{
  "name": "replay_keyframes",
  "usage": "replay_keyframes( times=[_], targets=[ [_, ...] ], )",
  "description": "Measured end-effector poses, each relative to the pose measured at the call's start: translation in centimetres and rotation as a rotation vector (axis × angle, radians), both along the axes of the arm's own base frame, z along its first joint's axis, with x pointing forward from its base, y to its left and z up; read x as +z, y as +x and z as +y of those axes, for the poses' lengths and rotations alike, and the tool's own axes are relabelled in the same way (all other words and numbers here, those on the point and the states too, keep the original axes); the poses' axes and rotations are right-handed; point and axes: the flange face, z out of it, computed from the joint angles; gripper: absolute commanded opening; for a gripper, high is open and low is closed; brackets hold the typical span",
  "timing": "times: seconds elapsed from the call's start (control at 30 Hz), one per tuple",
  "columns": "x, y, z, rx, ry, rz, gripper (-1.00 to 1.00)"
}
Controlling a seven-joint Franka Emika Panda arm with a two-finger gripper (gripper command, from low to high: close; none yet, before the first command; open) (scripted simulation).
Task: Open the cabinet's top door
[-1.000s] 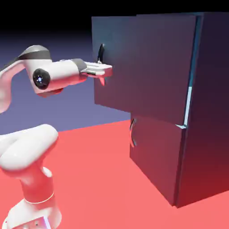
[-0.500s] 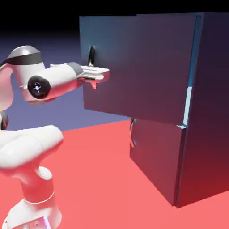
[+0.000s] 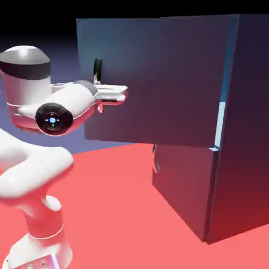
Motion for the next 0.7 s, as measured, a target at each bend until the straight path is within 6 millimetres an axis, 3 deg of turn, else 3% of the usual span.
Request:
replay_keyframes(
  times=[0.33,0.67,0.7],
  targets=[
    [0.0,0.0,-8.6,0.224,0.000,0.000,-1.00],
    [0.0,1.9,-17.1,0.454,0.000,0.000,-1.00],
    [0.0,2.0,-17.2,0.458,0.000,0.000,1.00]
  ],
)
